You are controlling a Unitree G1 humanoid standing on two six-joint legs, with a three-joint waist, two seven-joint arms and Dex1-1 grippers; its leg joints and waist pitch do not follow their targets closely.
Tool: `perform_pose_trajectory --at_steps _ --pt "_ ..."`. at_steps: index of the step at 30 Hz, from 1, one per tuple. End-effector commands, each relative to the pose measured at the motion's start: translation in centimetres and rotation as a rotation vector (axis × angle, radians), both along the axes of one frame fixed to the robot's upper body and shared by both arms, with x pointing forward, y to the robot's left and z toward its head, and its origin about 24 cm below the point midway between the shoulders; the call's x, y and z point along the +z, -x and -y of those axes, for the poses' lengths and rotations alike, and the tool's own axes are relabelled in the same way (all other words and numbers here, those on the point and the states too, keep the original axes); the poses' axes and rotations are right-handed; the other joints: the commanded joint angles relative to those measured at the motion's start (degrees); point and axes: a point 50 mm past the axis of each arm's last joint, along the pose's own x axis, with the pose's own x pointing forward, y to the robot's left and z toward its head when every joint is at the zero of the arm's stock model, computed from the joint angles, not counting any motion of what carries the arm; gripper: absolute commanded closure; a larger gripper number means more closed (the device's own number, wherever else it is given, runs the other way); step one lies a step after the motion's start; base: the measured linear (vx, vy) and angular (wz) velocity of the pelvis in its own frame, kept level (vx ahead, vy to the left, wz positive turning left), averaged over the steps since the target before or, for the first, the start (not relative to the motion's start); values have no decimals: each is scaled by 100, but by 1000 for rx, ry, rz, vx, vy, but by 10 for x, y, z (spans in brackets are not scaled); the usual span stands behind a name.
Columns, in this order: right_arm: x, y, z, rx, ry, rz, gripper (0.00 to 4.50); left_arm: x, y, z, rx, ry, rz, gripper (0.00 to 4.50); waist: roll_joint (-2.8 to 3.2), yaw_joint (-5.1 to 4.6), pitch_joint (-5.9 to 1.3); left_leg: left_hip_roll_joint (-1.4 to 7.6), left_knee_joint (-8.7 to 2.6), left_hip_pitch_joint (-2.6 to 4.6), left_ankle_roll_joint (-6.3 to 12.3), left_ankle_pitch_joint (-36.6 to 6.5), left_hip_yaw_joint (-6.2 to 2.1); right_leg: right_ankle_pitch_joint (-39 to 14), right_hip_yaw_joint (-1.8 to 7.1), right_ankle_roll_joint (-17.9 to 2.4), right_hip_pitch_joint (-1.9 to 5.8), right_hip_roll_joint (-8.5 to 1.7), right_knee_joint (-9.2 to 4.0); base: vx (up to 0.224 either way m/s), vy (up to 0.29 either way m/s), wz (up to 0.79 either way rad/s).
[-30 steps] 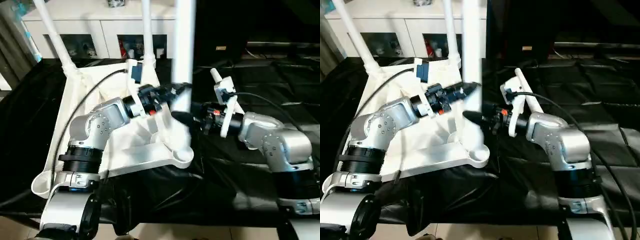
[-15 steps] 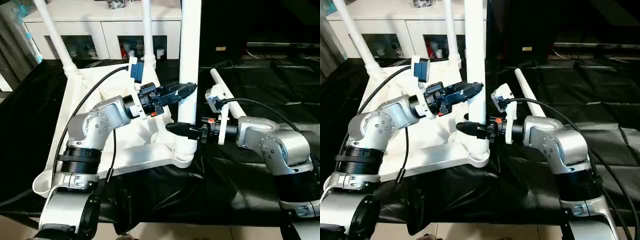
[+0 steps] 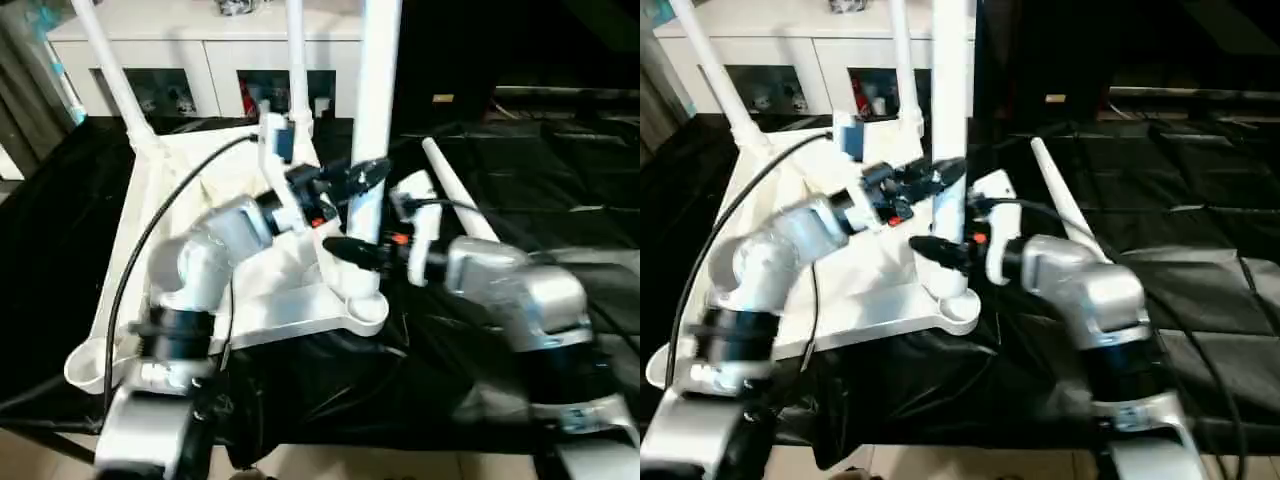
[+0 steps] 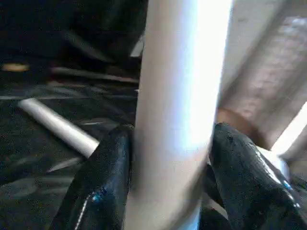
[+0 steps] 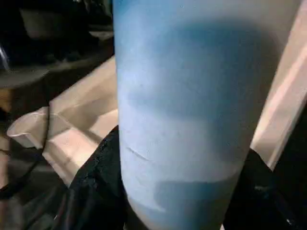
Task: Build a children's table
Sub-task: Pick table leg
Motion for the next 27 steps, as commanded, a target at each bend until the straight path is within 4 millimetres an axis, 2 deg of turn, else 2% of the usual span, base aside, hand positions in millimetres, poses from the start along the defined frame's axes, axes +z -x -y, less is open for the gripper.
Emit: perform_pose_trajectory --at_steps 1,2,4,5,8,11,17,18,20,22,24,27 --pt "8 -4 -7 -12 21 50 255 -2 -1 7 59 -49 -8 179 -145 -38 -469 48 -357 62 107 -728 33 -1594 196 -803 362 -208 -401 0 0 0" --pt "8 -4 -9 -18 27 54 255 -5 -3 9 94 -59 -26 179 -138 -36 -470 51 -357 61 106 -713 30 -1530 201 -812 362 -209 -389 0 0 0" --pt "9 -5 -12 -28 39 63 255 -9 -8 9 167 -75 -48 179 -171 -47 -464 46 -359 58 96 -739 33 -1453 201 -816 363 -204 -396 0 0 0" --pt "9 -5 -13 -31 43 66 255 -10 -10 8 204 -77 -58 179 -168 -45 -461 42 -359 62 91 -758 33 -1471 202 -812 360 -205 -396 0 0 0" --pt "9 -7 -16 -47 59 81 255 -9 -17 0 323 -50 -68 216 -197 -51 -461 41 -358 58 83 -774 32 -1462 206 -790 367 -210 -401 0 0 0" --pt "10 -8 -16 -56 64 87 255 -7 -18 -2 351 -43 -57 248 -213 -63 -463 41 -357 57 103 -749 31 -1364 206 -826 373 -215 -388 0 0 0" --pt "8 -9 -15 -77 86 99 255 -4 -16 -6 366 -23 -31 258 -239 -125 -453 32 -344 40 187 -728 37 -1394 202 -869 377 -217 -390 0 0 0" --pt "8 -10 -14 -80 89 103 220 -4 -16 -5 356 -16 -28 259 -247 -127 -451 36 -345 41 186 -743 36 -1435 200 -861 374 -220 -394 0 0 0" --pt "9 -10 -12 -68 46 77 186 -2 -14 -3 315 -12 -7 259 -251 -139 -447 34 -347 45 184 -790 38 -1523 200 -840 368 -215 -406 0 0 0" --pt "10 -10 -9 -43 29 66 183 -1 -12 -3 270 -17 17 259 -246 -138 -455 37 -346 53 196 -796 32 -1500 199 -836 369 -215 -400 0 0 0" --pt "11 -9 -7 -30 23 61 159 0 -11 -3 248 -20 27 259 -245 -143 -452 41 -352 52 207 -760 29 -1417 199 -849 368 -209 -388 0 0 0" --pt "16 -4 0 74 -46 24 128 4 -5 -3 93 -33 73 260 -246 -134 -462 39 -341 62 257 -720 37 -1244 203 -971 379 -211 -363 0 0 0"
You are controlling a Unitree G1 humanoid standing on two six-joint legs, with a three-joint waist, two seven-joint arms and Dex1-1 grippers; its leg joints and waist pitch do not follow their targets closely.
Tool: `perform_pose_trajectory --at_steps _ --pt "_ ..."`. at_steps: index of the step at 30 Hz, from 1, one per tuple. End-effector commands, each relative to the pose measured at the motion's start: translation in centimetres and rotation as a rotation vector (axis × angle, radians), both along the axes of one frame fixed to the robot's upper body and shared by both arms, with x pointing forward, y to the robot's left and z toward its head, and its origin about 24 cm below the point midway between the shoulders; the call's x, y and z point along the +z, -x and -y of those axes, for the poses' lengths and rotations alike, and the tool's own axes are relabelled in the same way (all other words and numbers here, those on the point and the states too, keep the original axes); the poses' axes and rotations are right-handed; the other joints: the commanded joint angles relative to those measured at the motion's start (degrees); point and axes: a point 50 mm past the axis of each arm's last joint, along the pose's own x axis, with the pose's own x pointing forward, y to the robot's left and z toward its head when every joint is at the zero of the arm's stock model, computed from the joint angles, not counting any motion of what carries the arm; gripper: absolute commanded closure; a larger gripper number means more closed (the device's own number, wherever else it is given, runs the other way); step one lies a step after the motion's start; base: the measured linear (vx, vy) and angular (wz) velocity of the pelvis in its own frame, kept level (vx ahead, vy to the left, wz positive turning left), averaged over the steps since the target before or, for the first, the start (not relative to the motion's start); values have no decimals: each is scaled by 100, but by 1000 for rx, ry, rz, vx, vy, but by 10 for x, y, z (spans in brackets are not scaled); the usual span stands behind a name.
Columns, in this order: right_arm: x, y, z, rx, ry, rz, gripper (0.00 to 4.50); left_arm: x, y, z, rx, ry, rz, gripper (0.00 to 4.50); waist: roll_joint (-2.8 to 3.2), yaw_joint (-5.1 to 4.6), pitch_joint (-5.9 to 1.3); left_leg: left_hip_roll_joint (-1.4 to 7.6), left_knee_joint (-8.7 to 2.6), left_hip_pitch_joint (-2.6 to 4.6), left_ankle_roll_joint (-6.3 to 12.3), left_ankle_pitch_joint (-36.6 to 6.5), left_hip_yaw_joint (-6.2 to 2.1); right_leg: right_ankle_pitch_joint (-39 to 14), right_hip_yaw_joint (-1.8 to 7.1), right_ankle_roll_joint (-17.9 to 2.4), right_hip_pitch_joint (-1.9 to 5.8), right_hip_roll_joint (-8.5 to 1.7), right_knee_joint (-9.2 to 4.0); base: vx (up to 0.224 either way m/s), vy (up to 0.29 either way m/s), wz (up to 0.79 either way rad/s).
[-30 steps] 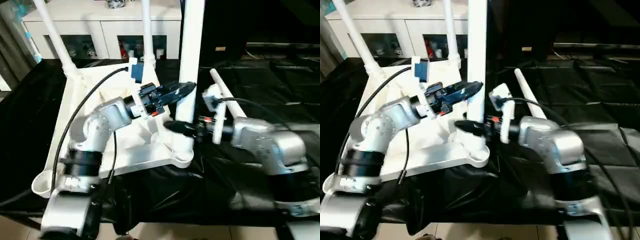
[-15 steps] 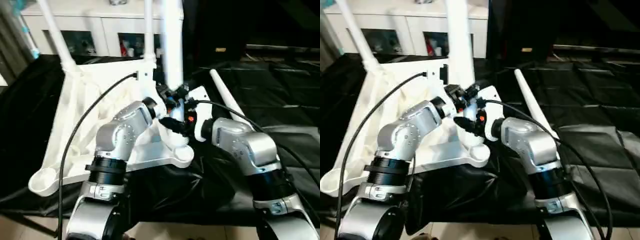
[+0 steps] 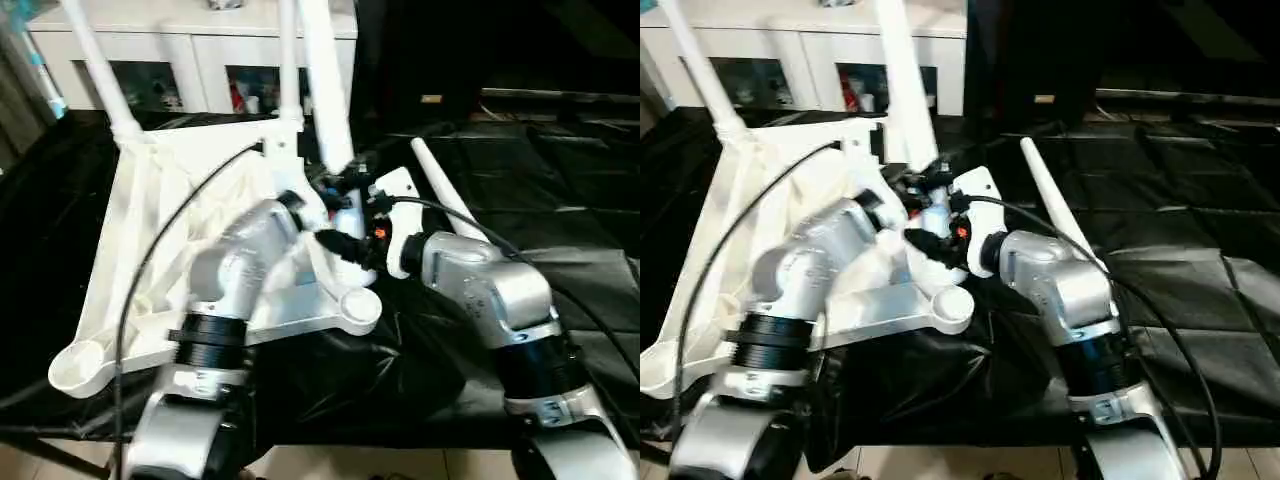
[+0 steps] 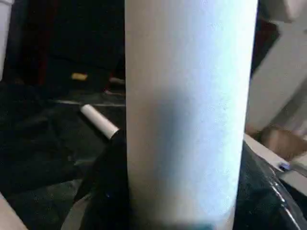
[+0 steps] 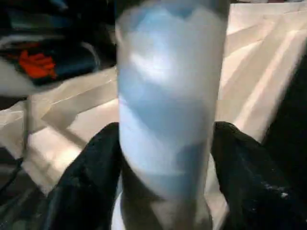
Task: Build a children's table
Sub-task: Pick table leg
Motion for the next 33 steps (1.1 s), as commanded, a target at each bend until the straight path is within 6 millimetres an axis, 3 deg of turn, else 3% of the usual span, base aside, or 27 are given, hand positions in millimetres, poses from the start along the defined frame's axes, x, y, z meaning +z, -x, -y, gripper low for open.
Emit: perform_pose_trajectory --at_steps 1,5,7,8,11,12,16,21,25,28,30,33 --pt "15 2 4 80 -87 -6 115 8 8 4 -144 -12 52 260 -94 16 -487 42 -339 70 296 -712 36 -1204 206 -1012 383 -218 -353 0 0 0" --pt "20 6 16 153 -143 -27 83 15 17 -2 -333 11 92 260 -57 23 -478 53 -338 82 276 -728 36 -1158 202 -1151 379 -220 -331 0 0 0" --pt "20 6 18 163 -142 -28 71 17 18 -3 -359 27 97 260 -68 26 -475 48 -337 78 255 -742 43 -1177 201 -1178 381 -220 -333 0 0 0" --pt "17 9 22 191 -125 -39 53 25 24 -5 -441 70 122 260 -41 23 -469 55 -340 77 228 -781 36 -1168 202 -1199 380 -220 -327 0 0 0" --pt "15 13 23 227 -118 -59 45 32 33 -5 -551 109 154 260 -67 24 -470 50 -339 81 208 -838 41 -1273 202 -1194 390 -222 -331 0 0 0" --pt "14 14 24 232 -113 -66 79 33 35 -5 -566 123 156 260 -26 16 -468 58 -342 87 193 -858 35 -1246 202 -1206 381 -215 -336 0 0 0" --pt "10 13 23 214 -106 -86 83 36 32 -4 -561 164 156 260 -37 3 -468 48 -339 87 152 -928 33 -1387 196 -1168 388 -211 -357 0 0 0" --pt "10 13 22 217 -108 -84 128 36 34 -3 -573 175 151 260 -41 7 -479 49 -340 83 141 -872 26 -1293 195 -1147 390 -201 -343 0 0 0" --pt "11 11 20 193 -112 -66 168 34 34 -4 -559 176 134 260 -3 7 -486 42 -335 79 131 -869 25 -1162 191 -1203 392 -201 -337 0 0 0" --pt "12 9 18 175 -122 -56 174 32 34 -5 -550 178 124 260 29 26 -489 49 -342 92 112 -915 11 -1140 187 -1229 395 -205 -327 0 0 0" --pt "12 9 17 171 -127 -53 205 32 33 -5 -546 179 121 260 19 23 -487 50 -349 93 89 -952 11 -1119 185 -1238 398 -202 -327 0 0 0" --pt "11 9 16 165 -134 -52 208 31 32 -5 -533 177 114 260 14 24 -485 49 -351 88 79 -983 9 -1147 185 -1232 400 -207 -326 0 0 0"
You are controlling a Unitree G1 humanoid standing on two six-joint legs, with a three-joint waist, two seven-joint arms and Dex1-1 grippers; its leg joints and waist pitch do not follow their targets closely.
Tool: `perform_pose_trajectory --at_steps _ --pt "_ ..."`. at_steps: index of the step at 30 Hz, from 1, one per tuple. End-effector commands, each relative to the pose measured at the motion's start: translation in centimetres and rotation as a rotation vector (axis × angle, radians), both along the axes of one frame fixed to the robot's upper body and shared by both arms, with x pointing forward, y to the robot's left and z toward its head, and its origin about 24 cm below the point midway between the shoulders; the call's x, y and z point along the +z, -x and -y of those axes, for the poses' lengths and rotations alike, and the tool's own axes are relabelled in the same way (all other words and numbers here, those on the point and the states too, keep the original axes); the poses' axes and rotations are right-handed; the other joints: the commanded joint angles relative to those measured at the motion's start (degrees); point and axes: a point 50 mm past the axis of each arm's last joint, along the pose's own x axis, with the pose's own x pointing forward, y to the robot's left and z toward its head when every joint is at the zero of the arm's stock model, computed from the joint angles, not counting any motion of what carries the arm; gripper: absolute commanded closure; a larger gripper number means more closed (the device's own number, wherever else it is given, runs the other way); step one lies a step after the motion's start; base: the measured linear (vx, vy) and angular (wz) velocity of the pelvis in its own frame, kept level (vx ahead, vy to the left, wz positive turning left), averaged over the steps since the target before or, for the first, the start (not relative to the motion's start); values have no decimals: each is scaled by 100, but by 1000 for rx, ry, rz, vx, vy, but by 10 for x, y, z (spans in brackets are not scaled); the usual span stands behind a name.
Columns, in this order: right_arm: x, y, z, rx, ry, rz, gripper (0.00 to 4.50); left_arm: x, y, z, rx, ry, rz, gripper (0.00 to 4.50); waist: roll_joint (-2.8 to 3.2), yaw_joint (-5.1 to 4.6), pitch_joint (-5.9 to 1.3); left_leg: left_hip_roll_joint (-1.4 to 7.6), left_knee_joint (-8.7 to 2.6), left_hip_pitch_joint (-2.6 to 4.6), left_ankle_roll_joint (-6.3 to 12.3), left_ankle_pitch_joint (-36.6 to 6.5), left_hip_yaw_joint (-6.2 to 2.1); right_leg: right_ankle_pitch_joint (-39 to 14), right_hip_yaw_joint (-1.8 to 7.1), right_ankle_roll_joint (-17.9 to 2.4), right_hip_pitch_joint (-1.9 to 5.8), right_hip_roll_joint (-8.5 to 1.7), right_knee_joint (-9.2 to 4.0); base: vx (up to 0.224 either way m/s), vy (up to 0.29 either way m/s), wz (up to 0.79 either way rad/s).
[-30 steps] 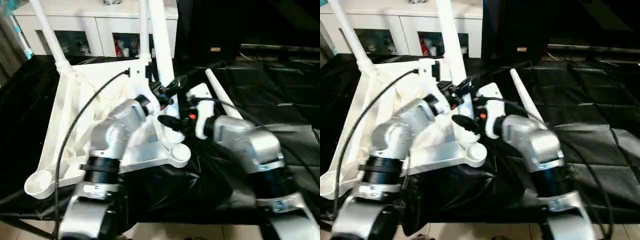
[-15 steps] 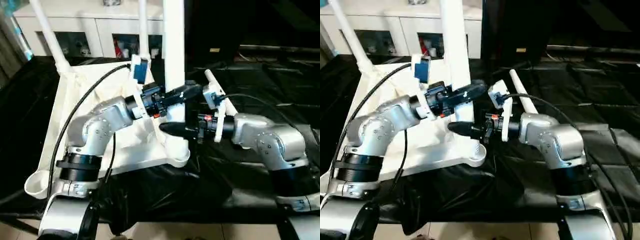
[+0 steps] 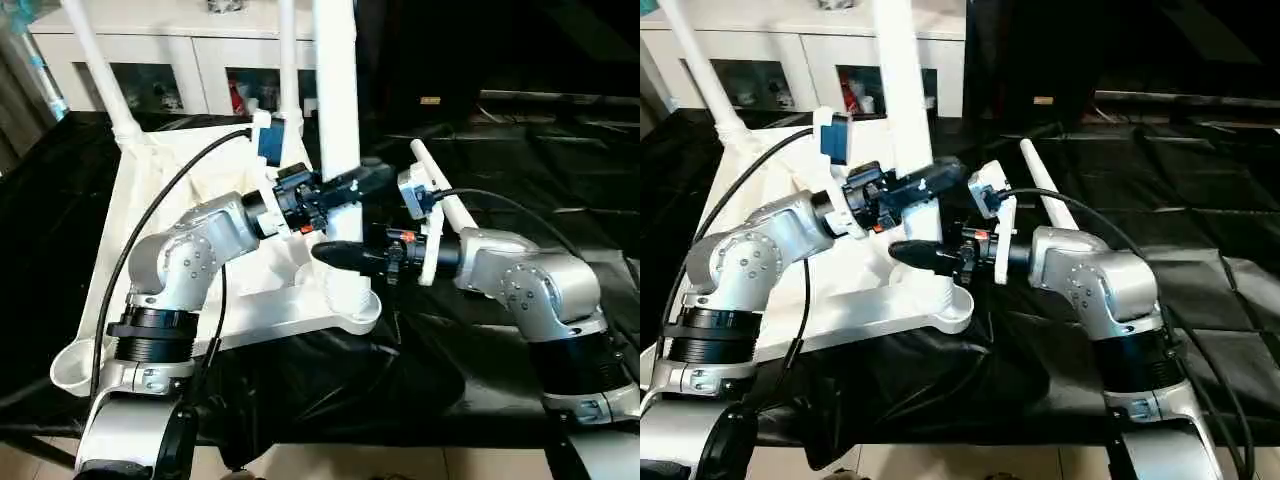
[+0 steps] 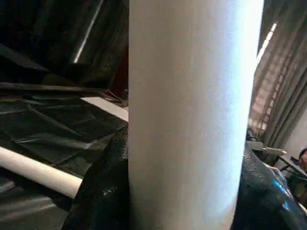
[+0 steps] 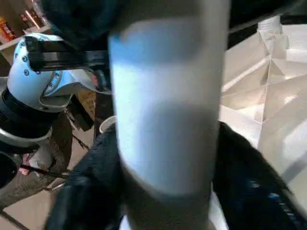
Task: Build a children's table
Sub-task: Pick table leg
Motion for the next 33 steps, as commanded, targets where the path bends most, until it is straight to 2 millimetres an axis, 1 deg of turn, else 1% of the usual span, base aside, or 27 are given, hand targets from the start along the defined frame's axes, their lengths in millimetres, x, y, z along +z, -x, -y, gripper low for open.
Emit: perform_pose_trajectory --at_steps 1,2,3,6,7,10,13,15,16,17,19,20,21,22,23,24,25,26,28,29,30,33 --pt "-11 -9 11 -121 67 -35 232 11 8 10 -83 50 35 260 -25 20 -477 48 -368 72 76 -995 14 -1176 183 -1210 396 -209 -351 0 0 0" --pt "-12 -9 11 -122 67 -37 232 11 7 10 -79 50 35 260 -7 30 -481 51 -368 78 78 -963 11 -1156 186 -1212 393 -211 -339 0 0 0" --pt "-13 -9 11 -123 68 -38 246 11 7 10 -76 50 34 260 -4 35 -481 49 -364 76 82 -944 14 -1130 188 -1215 391 -210 -340 0 0 0" --pt "-14 -10 11 -126 72 -38 257 11 7 9 -70 47 32 260 -5 34 -480 48 -365 74 81 -945 13 -1139 186 -1209 392 -211 -339 0 0 0" --pt "-14 -10 11 -127 73 -36 257 10 7 9 -68 45 32 260 -46 30 -480 42 -362 64 93 -925 21 -1133 190 -1200 400 -211 -345 0 0 0" --pt "-13 -11 12 -133 78 -31 260 8 6 10 -56 36 28 260 -18 35 -479 47 -361 70 96 -908 19 -1162 191 -1195 391 -213 -342 0 0 0" --pt "-14 -12 12 -143 86 -26 260 6 5 11 -33 20 17 260 -18 33 -481 48 -360 70 96 -909 19 -1137 191 -1204 392 -213 -340 0 0 0" --pt "-15 -13 12 -154 92 -23 260 4 0 12 20 -9 5 260 -22 30 -480 48 -358 72 100 -921 19 -1151 191 -1195 392 -212 -343 0 0 0" --pt "-15 -13 12 -159 95 -22 261 3 -1 13 41 -18 1 204 -23 35 -480 49 -358 70 99 -910 18 -1159 192 -1188 392 -215 -346 0 0 0" --pt "-16 -14 12 -169 100 -20 261 2 -6 13 100 -45 -6 190 -16 34 -479 48 -355 68 94 -909 18 -1154 191 -1180 390 -212 -345 0 0 0" --pt "-17 -15 12 -184 109 -17 261 -1 -14 14 214 -89 -34 190 -24 30 -468 54 -357 67 37 -929 18 -1232 193 -1129 380 -205 -362 0 0 0" --pt "-17 -15 11 -186 110 -17 261 -2 -16 14 234 -94 -43 190 -26 36 -474 47 -353 79 26 -942 20 -1261 190 -1116 380 -207 -364 0 0 0" --pt "-18 -15 11 -191 113 -16 261 -3 -19 14 278 -108 -63 190 -37 31 -474 36 -354 59 30 -956 16 -1313 191 -1086 401 -212 -364 0 0 0" --pt "-18 -16 11 -192 114 -16 261 -4 -19 16 285 -118 -61 190 -82 40 -488 37 -351 55 52 -894 17 -1291 188 -1060 408 -217 -360 0 0 0" --pt "-18 -16 10 -192 114 -16 261 -4 -19 16 285 -120 -60 190 -72 44 -487 40 -349 54 66 -872 14 -1275 190 -1065 406 -223 -357 0 0 0" --pt "-18 -16 10 -192 115 -15 261 -4 -19 18 287 -125 -58 190 -78 37 -486 34 -347 34 97 -814 14 -1262 186 -1050 414 -222 -352 0 0 0" --pt "-18 -17 10 -192 117 -14 261 -4 -18 19 294 -124 -57 220 -79 30 -486 35 -342 37 128 -794 20 -1238 187 -1058 403 -220 -360 0 0 0" --pt "-18 -17 10 -192 118 -13 261 -4 -18 20 296 -116 -61 227 -77 31 -489 33 -336 39 144 -782 23 -1219 187 -1070 402 -219 -356 0 0 0" --pt "-18 -18 9 -194 119 -11 261 -4 -18 21 293 -109 -64 227 -78 39 -488 32 -331 34 192 -743 27 -1187 186 -1092 399 -217 -356 0 0 0" --pt "-18 -18 9 -196 119 -10 261 -4 -17 22 292 -106 -65 246 -78 37 -484 36 -333 39 195 -760 29 -1214 185 -1097 393 -217 -359 0 0 0" --pt "-18 -19 8 -199 121 -8 261 -4 -17 22 295 -107 -66 255 -79 40 -484 40 -334 42 194 -778 26 -1249 183 -1097 390 -217 -361 0 0 0" --pt "-17 -20 8 -199 134 17 261 -3 -18 23 293 -101 -58 261 -73 43 -473 41 -340 47 168 -896 26 -1410 179 -1067 381 -221 -382 0 0 0"
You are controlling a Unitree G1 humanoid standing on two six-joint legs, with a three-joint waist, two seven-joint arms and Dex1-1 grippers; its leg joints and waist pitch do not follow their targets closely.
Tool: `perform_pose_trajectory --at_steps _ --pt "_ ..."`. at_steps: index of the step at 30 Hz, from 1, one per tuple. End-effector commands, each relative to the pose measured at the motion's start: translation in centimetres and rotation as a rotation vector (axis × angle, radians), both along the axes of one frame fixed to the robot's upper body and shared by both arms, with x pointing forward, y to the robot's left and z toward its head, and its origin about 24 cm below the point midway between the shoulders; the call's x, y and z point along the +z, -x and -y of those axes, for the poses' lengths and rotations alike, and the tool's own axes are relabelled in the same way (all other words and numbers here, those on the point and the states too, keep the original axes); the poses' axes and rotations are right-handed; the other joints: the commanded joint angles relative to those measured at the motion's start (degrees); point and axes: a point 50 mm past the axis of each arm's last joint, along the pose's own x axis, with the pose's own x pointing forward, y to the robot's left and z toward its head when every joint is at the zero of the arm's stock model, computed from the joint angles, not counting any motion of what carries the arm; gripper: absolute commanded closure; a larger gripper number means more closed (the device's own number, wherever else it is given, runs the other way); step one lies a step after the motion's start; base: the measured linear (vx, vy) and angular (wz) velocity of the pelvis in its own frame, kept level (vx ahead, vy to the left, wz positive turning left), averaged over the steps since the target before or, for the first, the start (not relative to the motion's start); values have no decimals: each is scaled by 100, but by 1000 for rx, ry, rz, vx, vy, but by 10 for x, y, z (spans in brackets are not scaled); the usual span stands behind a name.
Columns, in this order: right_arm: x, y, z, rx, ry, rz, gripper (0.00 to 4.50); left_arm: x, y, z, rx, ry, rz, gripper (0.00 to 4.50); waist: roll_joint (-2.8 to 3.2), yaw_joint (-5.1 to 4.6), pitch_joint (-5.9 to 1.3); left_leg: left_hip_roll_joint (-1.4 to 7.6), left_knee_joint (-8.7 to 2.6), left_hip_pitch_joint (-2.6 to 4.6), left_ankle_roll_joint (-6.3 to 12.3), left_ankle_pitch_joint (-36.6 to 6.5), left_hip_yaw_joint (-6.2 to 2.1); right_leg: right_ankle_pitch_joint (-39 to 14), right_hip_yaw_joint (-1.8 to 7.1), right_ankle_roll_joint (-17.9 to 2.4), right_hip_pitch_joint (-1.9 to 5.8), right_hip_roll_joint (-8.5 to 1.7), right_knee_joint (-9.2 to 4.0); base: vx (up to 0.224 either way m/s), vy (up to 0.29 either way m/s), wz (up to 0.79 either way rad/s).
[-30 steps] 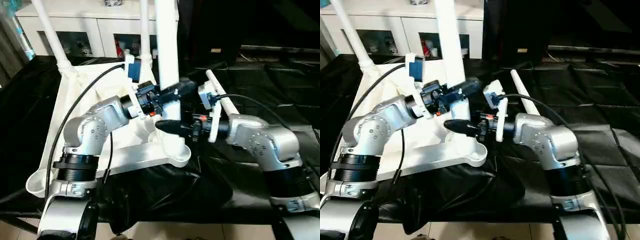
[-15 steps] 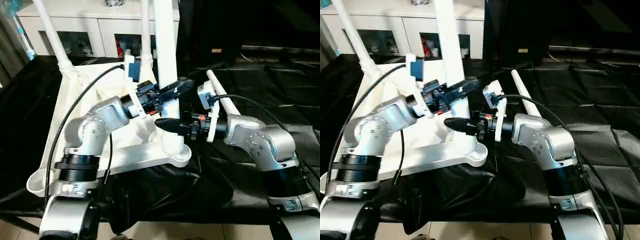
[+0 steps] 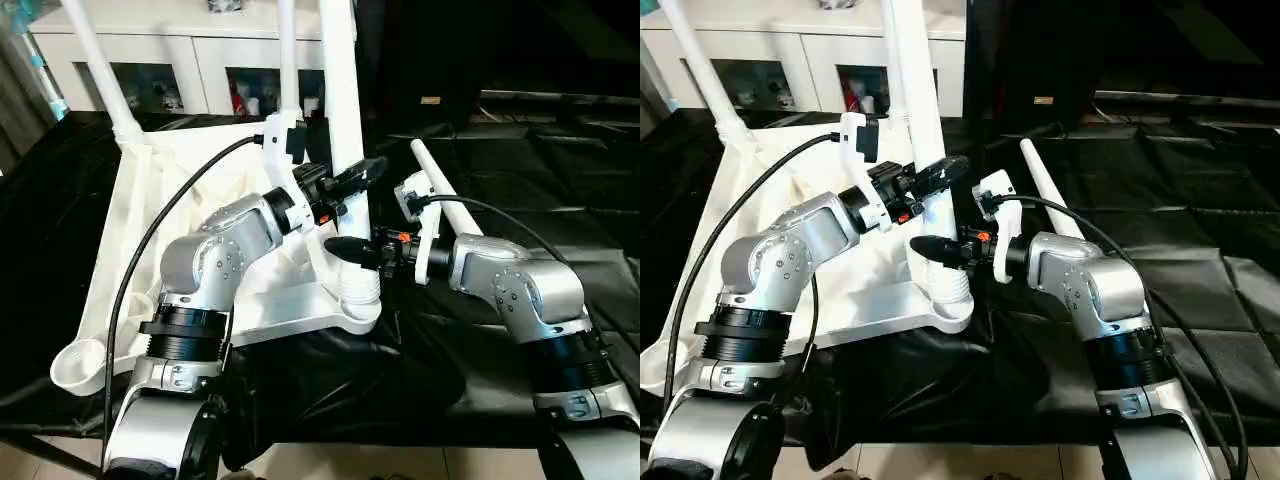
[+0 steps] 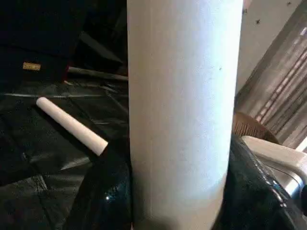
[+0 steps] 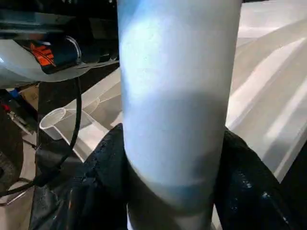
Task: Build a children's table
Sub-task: Pick table leg
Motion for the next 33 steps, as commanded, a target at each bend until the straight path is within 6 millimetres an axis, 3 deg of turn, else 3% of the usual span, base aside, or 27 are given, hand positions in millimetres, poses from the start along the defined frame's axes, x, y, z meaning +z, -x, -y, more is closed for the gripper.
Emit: perform_pose_trajectory --at_steps 1,6,9,14,33 --pt "6 -4 -1 -2 30 40 261 11 1 6 -18 7 47 261 -63 28 -470 38 -359 59 155 -926 23 -1471 178 -1040 381 -221 -393 0 0 0" --pt "6 -5 -1 -11 37 45 262 13 1 7 -16 2 57 264 -76 23 -481 37 -356 57 172 -866 22 -1359 180 -1053 387 -215 -376 0 0 0" --pt "7 -5 0 -8 31 34 189 14 0 7 -19 0 61 264 -79 23 -481 33 -350 54 190 -844 26 -1334 181 -1069 389 -215 -375 0 0 0" --pt "7 -6 9 6 85 30 162 17 2 9 -65 -36 84 264 -62 34 -479 40 -352 62 185 -869 23 -1335 180 -1068 383 -211 -373 0 0 0" --pt "2 0 17 66 116 -28 162 18 6 12 -144 -67 114 264 -62 27 -478 37 -345 56 164 -937 18 -1397 180 -1114 393 -214 -375 0 0 0"
